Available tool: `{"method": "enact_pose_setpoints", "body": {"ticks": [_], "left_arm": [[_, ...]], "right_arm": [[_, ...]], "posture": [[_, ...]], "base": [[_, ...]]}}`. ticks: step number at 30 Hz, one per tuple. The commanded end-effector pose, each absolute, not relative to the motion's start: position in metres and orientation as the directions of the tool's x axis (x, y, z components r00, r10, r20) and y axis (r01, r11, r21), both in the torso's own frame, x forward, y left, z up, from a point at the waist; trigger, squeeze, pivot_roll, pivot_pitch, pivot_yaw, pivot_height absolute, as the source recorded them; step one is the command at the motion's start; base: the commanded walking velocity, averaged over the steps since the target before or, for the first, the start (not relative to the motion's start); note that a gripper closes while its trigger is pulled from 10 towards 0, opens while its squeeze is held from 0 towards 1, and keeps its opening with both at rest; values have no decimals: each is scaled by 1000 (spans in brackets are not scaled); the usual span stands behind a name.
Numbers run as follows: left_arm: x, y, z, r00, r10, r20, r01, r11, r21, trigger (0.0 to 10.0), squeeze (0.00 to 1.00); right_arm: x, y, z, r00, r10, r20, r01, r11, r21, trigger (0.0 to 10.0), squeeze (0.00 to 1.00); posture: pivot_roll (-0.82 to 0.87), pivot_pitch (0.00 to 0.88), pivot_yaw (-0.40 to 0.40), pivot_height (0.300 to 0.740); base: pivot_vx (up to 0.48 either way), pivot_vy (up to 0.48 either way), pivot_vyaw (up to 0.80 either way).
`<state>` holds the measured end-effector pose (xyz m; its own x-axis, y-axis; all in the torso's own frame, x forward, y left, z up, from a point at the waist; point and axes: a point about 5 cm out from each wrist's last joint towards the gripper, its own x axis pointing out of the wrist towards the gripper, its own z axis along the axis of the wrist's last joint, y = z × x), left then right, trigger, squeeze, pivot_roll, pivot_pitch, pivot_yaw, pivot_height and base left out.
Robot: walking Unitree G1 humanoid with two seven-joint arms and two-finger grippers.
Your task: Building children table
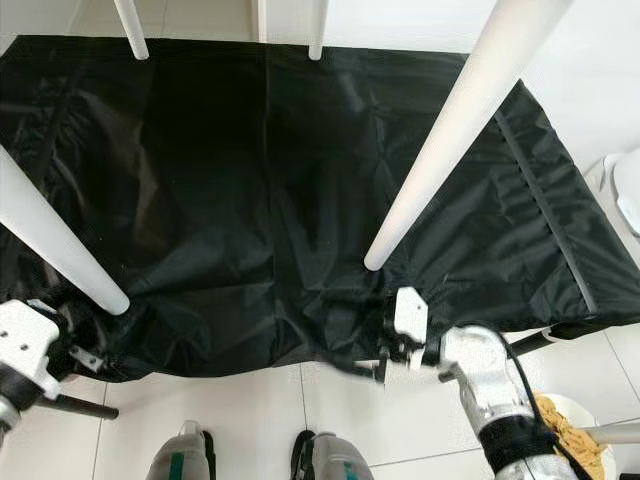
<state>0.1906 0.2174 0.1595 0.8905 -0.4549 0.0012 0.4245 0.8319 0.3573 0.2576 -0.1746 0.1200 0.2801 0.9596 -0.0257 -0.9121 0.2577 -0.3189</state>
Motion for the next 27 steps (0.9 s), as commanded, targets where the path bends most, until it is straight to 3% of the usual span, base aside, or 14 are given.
{"method": "enact_pose_setpoints", "body": {"ticks": [1, 10, 27], "left_arm": [[193, 218, 166, 885, -465, -1, 435, 826, 358, 10000, 0], [205, 220, 180, 876, -480, 45, 432, 823, 369, 10000, 0], [221, 215, 187, 848, -528, 47, 480, 803, 354, 10000, 0]], "right_arm": [[257, -171, 126, 258, 966, 7, -916, 247, -316, 10000, 0], [255, -163, 136, 202, 978, 55, -922, 209, -326, 10000, 0], [256, -158, 142, 234, 966, 110, -912, 258, -320, 10000, 0]], "posture": [[205, 142, -50, 740], [200, 126, -42, 740], [179, 108, -14, 740]], "base": [[0, 0, 0], [0, 0, 0], [0, 0, 0]]}}
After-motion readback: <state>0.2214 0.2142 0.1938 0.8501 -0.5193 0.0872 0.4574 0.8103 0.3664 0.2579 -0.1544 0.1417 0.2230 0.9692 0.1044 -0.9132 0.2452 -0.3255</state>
